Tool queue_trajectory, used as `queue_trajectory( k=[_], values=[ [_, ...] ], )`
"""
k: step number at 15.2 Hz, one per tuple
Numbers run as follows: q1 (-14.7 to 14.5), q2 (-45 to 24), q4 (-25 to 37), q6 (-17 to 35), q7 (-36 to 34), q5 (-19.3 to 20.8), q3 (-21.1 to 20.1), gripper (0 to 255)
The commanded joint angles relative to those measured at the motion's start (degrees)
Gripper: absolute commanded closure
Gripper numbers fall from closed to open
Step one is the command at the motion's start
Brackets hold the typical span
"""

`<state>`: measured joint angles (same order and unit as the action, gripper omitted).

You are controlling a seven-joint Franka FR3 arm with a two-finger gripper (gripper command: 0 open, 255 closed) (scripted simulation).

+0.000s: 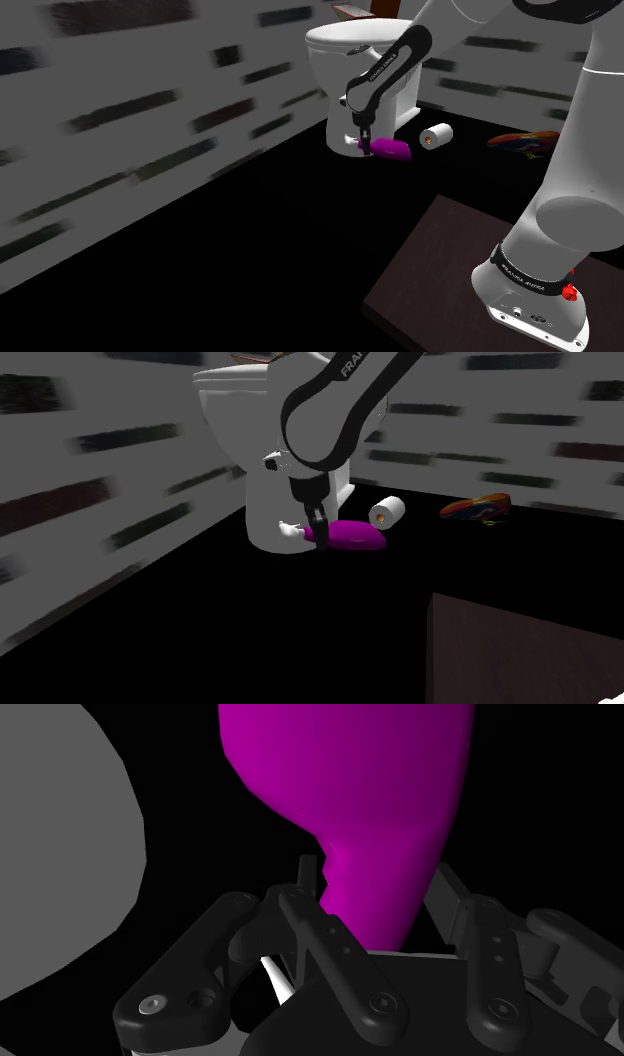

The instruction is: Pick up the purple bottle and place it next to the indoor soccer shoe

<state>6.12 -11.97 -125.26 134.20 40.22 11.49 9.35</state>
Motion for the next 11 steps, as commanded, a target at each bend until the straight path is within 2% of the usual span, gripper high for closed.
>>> queue_trajectory(
  k=[1, 11],
  values=[
    [0.8, 0.9, -0.7, 0.0, 1.3, 0.1, 0.6, 255],
    [9.0, 2.9, -4.3, 4.0, 14.8, 0.4, 6.4, 255]
  ],
)
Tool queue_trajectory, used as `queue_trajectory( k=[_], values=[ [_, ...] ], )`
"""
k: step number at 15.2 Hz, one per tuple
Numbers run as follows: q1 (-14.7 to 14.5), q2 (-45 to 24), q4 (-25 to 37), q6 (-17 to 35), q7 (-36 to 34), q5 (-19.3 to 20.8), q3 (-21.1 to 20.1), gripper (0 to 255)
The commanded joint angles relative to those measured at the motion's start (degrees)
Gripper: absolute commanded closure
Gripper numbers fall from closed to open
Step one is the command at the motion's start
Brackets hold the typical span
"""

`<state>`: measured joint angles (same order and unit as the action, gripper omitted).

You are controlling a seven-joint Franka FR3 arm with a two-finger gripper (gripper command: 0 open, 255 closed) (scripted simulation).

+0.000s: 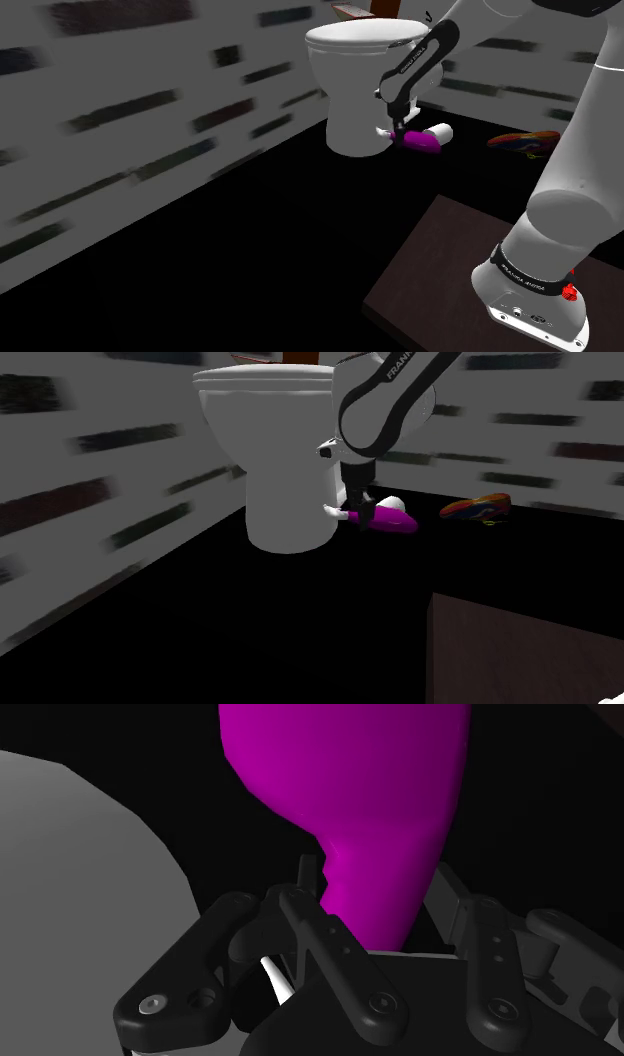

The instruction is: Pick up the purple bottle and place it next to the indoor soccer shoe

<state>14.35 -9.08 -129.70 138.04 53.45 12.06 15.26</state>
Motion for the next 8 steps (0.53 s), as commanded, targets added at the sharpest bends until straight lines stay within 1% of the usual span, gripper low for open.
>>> queue_trajectory(
  k=[1, 8],
  values=[
    [1.7, -0.1, 0.2, 0.5, 3.0, -0.2, 1.1, 255],
    [8.0, -2.1, 2.0, 2.2, 14.0, -2.1, 4.6, 255]
  ],
)
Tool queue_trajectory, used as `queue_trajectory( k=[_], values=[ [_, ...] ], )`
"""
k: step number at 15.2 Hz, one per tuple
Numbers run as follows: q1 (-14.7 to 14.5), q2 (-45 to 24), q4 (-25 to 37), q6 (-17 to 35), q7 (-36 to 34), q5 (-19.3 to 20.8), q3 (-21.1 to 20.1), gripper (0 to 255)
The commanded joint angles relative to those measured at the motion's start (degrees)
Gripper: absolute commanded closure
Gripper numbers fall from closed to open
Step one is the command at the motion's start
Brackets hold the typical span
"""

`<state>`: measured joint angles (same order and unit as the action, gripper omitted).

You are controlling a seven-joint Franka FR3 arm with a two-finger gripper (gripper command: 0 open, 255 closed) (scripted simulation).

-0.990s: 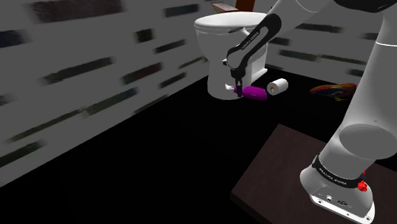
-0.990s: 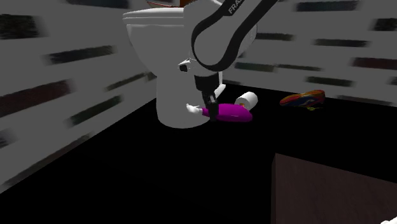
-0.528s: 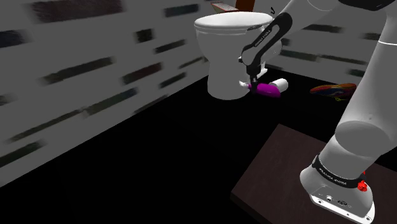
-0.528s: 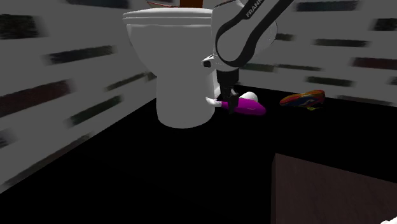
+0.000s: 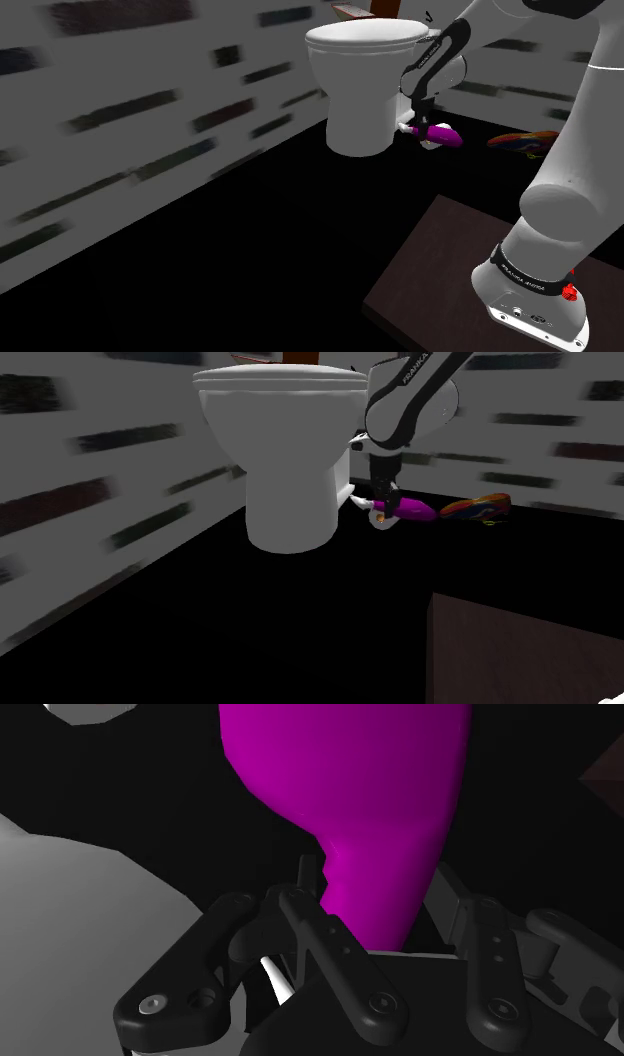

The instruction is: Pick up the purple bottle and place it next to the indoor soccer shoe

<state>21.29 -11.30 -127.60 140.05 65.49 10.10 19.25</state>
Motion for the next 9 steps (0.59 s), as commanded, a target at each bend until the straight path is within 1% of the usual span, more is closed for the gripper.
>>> queue_trajectory(
  k=[1, 9],
  values=[
    [2.0, -0.3, 0.5, 0.3, 3.6, -0.6, 1.0, 255],
    [10.3, -5.7, 7.1, 0.5, 17.0, -5.3, 3.2, 255]
  ],
)
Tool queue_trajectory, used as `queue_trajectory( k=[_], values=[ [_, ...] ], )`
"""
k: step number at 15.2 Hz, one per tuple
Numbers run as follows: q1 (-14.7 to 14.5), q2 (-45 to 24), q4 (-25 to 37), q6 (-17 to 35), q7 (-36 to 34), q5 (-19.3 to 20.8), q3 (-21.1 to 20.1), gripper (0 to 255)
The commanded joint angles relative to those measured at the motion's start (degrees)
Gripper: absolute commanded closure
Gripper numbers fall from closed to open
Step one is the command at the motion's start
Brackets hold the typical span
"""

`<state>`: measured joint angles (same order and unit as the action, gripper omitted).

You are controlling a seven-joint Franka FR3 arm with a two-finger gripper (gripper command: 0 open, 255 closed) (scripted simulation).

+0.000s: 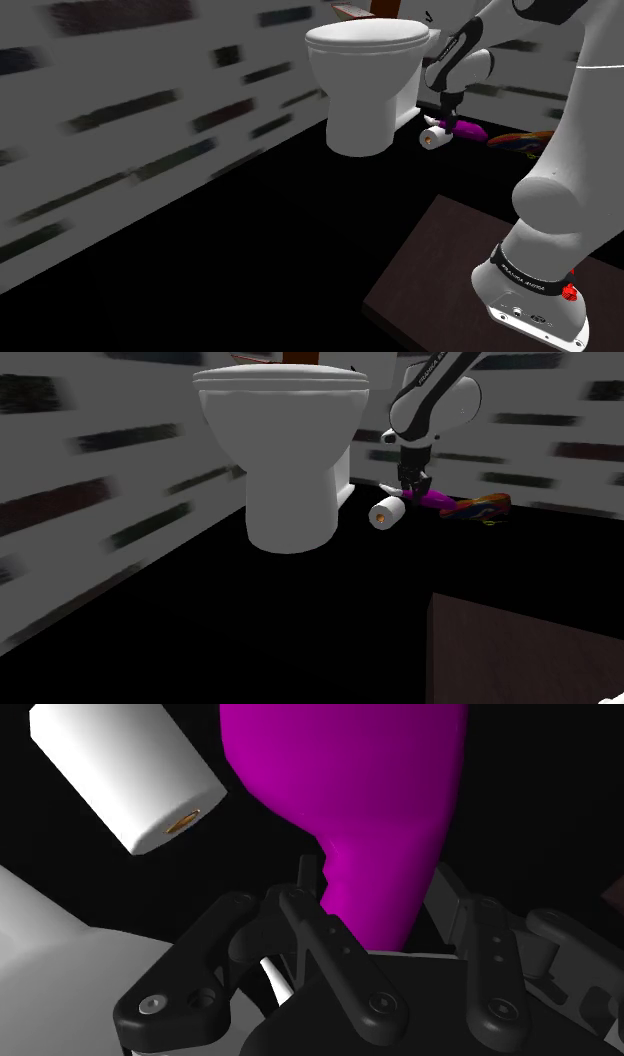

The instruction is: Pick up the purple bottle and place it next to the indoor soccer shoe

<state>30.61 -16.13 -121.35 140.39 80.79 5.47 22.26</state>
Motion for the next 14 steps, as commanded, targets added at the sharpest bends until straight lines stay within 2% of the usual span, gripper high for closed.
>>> queue_trajectory(
  k=[1, 8, 14],
  values=[
    [2.2, -1.7, 2.0, 0.1, 3.3, -1.4, 0.3, 255],
    [10.6, -8.7, 11.9, -2.0, 14.2, -6.2, 0.1, 255],
    [18.2, -16.1, 23.4, -5.6, 22.0, -10.0, -0.7, 255]
  ],
)
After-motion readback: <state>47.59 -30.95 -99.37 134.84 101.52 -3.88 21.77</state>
